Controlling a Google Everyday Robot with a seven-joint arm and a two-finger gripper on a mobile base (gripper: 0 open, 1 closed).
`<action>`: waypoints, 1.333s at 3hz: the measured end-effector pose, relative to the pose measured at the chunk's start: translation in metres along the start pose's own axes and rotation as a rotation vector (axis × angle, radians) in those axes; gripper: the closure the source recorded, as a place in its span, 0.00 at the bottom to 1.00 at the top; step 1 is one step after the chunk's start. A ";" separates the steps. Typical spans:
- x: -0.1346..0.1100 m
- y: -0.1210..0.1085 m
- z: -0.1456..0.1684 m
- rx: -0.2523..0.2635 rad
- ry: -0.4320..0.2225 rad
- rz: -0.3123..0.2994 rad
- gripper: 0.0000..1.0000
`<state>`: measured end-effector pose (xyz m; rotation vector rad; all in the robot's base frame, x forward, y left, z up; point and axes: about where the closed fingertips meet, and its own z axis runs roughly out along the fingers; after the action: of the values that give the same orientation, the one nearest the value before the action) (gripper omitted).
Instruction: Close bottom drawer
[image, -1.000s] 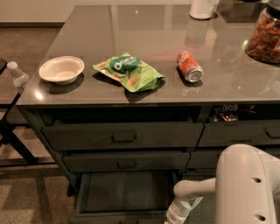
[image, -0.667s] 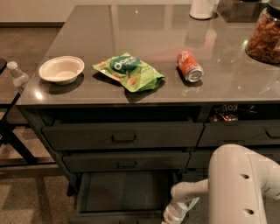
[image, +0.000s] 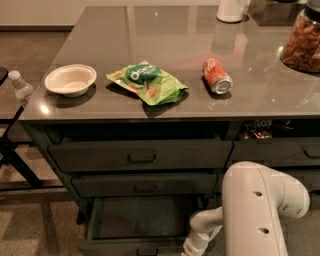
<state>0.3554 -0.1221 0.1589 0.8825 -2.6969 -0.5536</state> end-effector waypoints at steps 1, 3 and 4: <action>-0.019 -0.008 -0.016 0.046 -0.057 0.032 1.00; -0.031 -0.015 -0.020 0.055 -0.106 0.072 1.00; -0.046 -0.023 -0.025 0.073 -0.152 0.102 1.00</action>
Offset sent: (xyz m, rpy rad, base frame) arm 0.0213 0.0008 0.0077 -0.0155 -0.0530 -0.0409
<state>0.4119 -0.1181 0.1657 0.7435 -2.8966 -0.5231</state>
